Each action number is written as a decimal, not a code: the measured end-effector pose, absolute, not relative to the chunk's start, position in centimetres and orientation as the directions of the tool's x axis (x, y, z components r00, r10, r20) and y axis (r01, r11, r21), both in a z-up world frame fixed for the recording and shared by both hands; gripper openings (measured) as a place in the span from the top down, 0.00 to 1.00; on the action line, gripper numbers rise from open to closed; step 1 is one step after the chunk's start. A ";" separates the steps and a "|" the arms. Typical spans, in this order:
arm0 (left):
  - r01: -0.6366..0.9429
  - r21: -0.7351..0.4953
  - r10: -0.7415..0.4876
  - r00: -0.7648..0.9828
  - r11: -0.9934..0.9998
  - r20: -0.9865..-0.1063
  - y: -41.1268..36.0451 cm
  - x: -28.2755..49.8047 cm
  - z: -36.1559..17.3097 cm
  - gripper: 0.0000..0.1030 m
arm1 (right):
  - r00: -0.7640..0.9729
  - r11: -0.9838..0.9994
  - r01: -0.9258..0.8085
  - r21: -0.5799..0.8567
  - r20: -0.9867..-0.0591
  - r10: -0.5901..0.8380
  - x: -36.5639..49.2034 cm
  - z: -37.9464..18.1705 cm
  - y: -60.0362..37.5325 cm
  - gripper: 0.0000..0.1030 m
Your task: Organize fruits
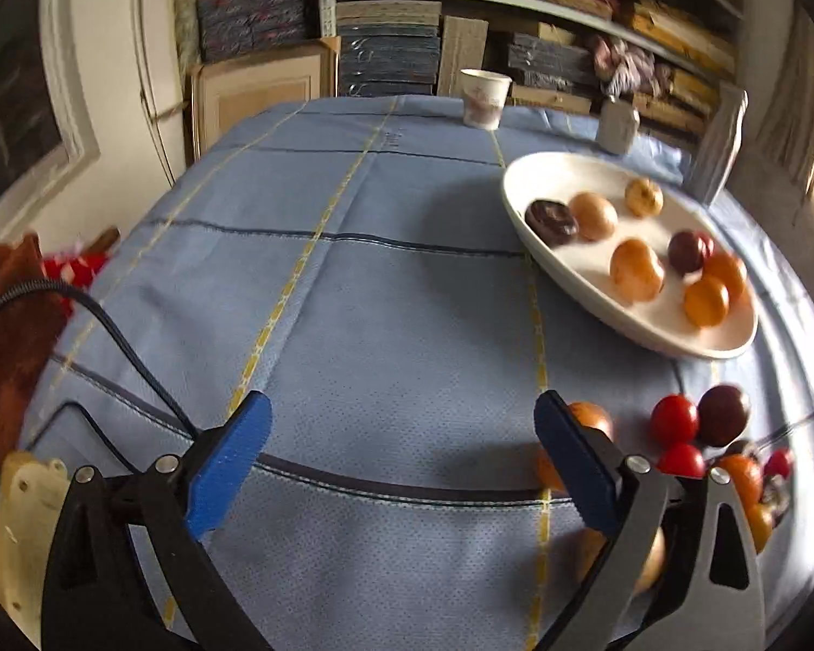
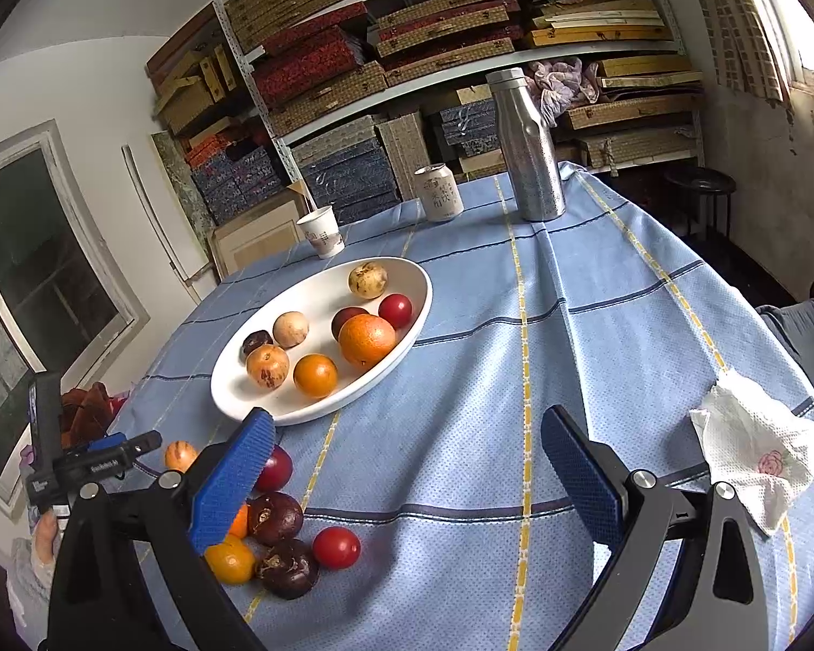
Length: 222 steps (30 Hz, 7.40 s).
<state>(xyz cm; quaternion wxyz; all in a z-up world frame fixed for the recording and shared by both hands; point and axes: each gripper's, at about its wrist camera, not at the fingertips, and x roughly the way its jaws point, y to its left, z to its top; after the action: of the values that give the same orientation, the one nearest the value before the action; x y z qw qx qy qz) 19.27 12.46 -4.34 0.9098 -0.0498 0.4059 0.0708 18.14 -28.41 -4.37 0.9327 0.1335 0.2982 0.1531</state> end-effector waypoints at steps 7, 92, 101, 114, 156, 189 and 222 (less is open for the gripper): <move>-0.068 -0.013 0.037 0.680 0.998 -0.732 10.0 18.7 -4.4 0.07 | 0.776 0.918 -0.206 0.340 -0.515 0.364 18.1 -4.4 -28.4 0.03; 0.042 0.003 -0.023 0.612 0.999 -0.790 7.7 20.3 -7.0 0.61 | 0.464 0.857 -0.432 0.280 -0.746 0.477 18.2 -9.3 -21.3 0.76; 0.035 -0.010 -0.030 0.656 0.999 -0.754 7.5 21.7 -2.9 0.61 | 0.557 0.872 -0.411 0.265 -0.684 0.471 18.5 -5.0 -23.2 0.76; 0.098 -0.013 -0.076 0.677 0.995 -0.732 3.0 32.2 1.5 0.61 | 0.629 0.874 -0.437 0.214 -0.622 0.467 29.0 1.9 -18.2 0.76; 0.002 0.001 -0.001 0.761 1.000 -0.649 5.1 28.4 2.5 0.12 | 0.714 0.897 -0.396 0.195 -0.549 0.434 25.8 1.6 -18.0 0.09; 0.022 0.088 0.050 0.675 0.996 -0.736 6.0 13.9 -5.2 0.04 | 0.806 0.930 -0.257 0.262 -0.474 0.356 15.3 -4.1 -24.6 0.03; 0.018 0.100 0.061 0.683 0.995 -0.728 7.3 12.8 -5.5 0.23 | 0.789 0.926 -0.275 0.257 -0.490 0.370 15.2 -4.2 -24.2 0.03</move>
<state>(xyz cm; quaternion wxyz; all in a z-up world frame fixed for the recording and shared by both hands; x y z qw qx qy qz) 12.84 7.33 -5.54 0.9160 0.0495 0.3980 0.0117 15.25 -24.25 -4.19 0.9419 0.0863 0.2758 0.1713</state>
